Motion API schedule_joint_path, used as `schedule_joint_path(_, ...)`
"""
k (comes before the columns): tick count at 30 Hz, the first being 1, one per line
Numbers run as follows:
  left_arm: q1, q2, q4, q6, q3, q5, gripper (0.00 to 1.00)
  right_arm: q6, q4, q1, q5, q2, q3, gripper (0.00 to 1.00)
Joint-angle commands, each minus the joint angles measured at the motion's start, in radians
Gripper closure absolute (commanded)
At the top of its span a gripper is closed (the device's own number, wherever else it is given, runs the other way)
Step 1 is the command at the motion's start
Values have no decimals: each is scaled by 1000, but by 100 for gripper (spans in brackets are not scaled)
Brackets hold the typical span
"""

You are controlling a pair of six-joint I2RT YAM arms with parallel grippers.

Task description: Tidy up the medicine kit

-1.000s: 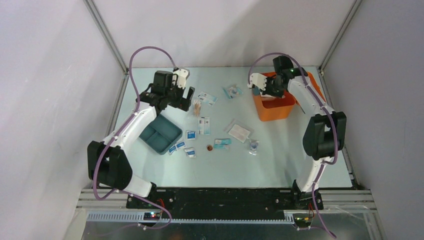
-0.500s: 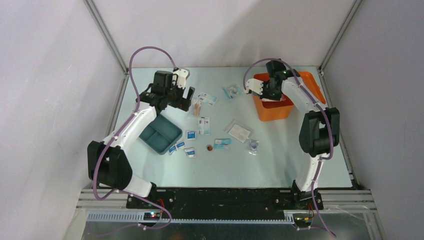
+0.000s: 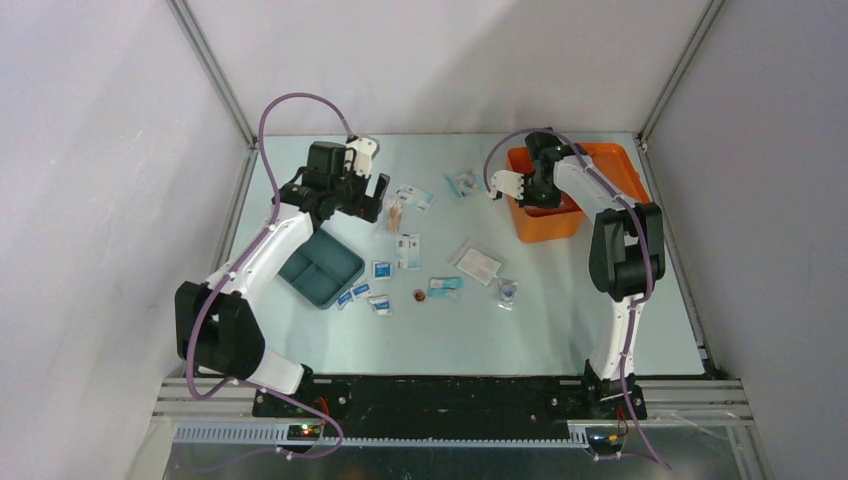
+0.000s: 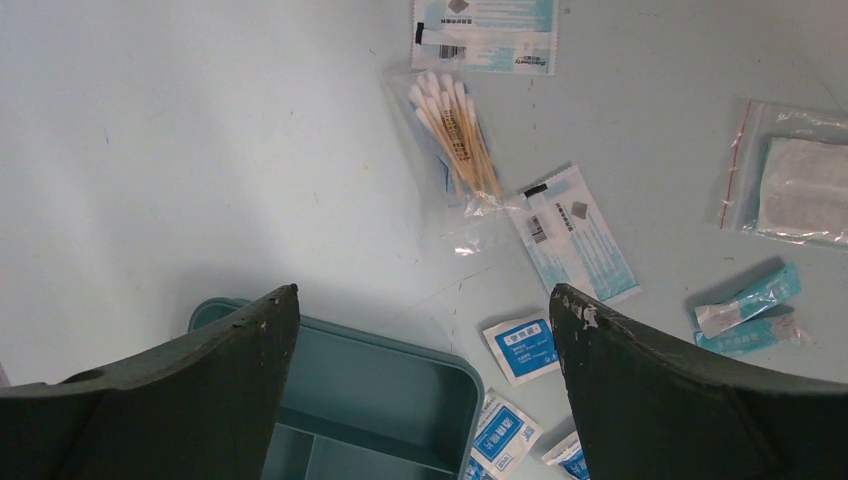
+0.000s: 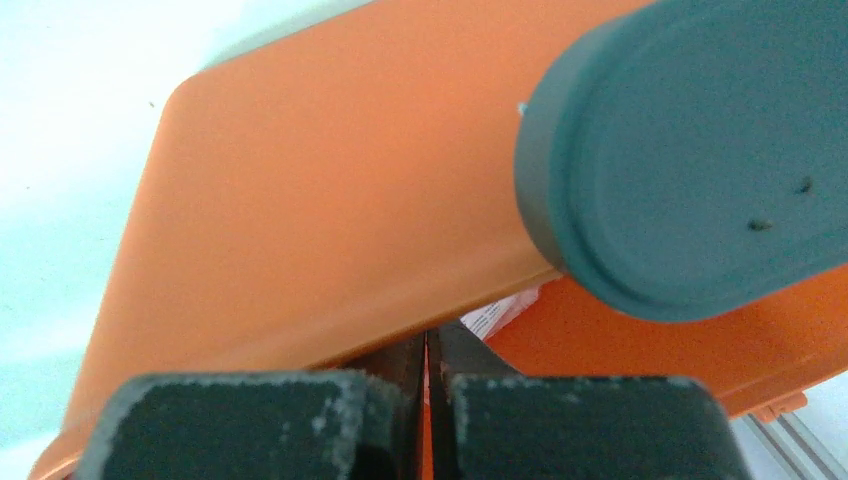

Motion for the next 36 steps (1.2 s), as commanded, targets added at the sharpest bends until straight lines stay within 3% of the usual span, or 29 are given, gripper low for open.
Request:
schedule_joint_path(1, -2, 6, 27, -2, 22, -2, 0, -24, 47, 2, 51, 35, 13, 100)
schedule_joint_path(8, 3, 7, 26, 1, 24, -10, 0, -23, 33, 1, 45, 47, 26, 99)
schedule_joint_path(20, 3, 21, 26, -16, 30, 14, 0, 20, -148, 14, -2, 4, 67, 99)
schedule_joint_path(30, 3, 18, 26, -16, 31, 13, 0, 99, -35, 19, 105, 43, 87, 72)
schedule_joint_path(36, 4, 11, 26, -10, 20, 6, 0, 155, -126, 19, 30, -24, 172, 59)
